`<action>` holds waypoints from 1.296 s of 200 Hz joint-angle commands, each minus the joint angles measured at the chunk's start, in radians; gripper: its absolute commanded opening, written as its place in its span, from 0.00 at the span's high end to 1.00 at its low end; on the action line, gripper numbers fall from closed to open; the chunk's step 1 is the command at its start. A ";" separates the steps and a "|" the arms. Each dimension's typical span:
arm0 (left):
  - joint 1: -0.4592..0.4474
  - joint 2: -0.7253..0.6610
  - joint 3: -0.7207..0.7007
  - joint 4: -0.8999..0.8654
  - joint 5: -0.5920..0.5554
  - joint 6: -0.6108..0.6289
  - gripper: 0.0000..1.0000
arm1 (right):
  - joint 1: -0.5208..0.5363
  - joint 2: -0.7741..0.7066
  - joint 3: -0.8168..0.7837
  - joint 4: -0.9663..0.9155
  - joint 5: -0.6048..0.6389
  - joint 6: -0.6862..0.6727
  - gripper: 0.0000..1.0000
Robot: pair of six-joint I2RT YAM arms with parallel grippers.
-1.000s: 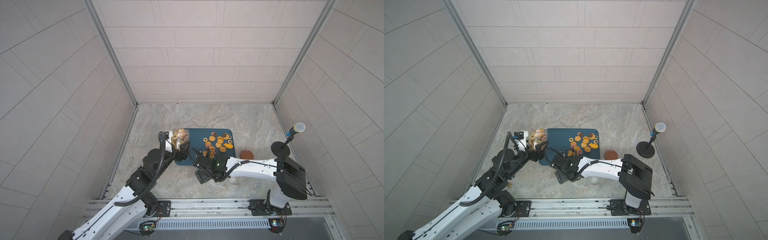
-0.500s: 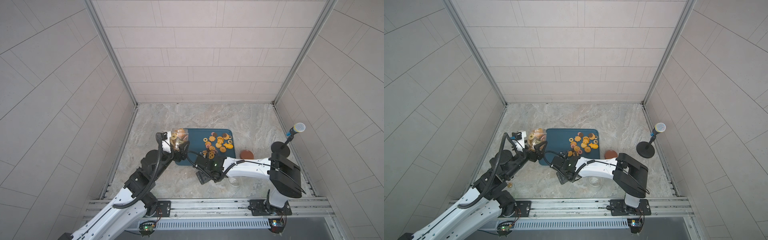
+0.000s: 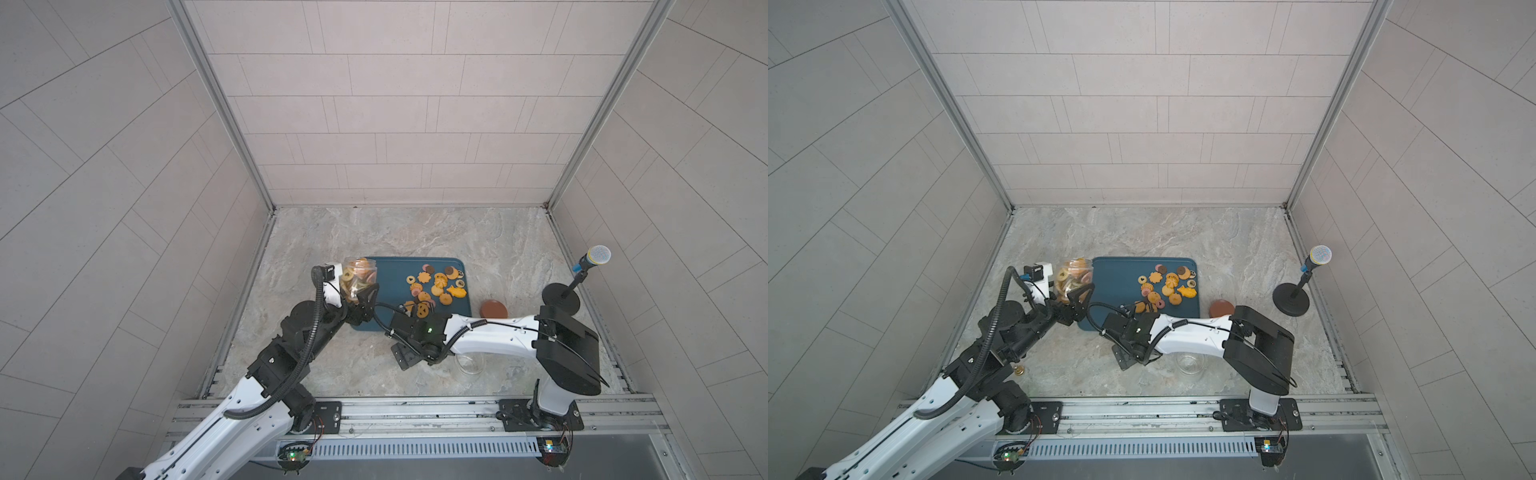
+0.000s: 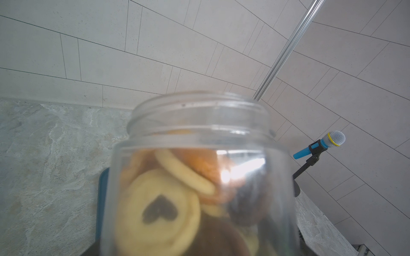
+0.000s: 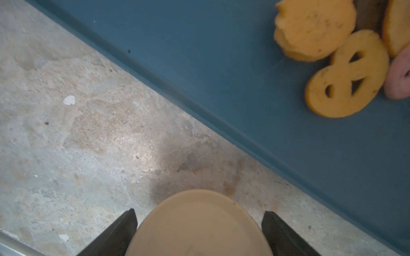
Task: Pour the cookies out of the jar
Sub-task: Place the lid at the center of the board, then pour the cookies in the jar onto the tray.
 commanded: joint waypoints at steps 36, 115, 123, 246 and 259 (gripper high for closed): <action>0.004 -0.044 0.005 0.074 -0.025 0.004 1.00 | -0.001 -0.023 -0.004 -0.010 0.024 0.019 0.00; 0.005 -0.059 0.017 -0.018 -0.069 -0.004 1.00 | -0.003 -0.214 -0.002 -0.056 0.104 -0.039 0.00; 0.004 -0.060 0.017 -0.028 -0.067 -0.008 1.00 | -0.008 -0.247 0.004 -0.085 0.128 -0.041 0.00; 0.004 -0.008 -0.128 0.063 0.020 -0.216 1.00 | -0.238 -0.652 0.007 -0.335 0.340 -0.053 0.00; 0.004 0.020 -0.137 0.077 0.034 -0.232 1.00 | -0.247 -0.666 -0.006 -0.339 0.355 -0.046 0.00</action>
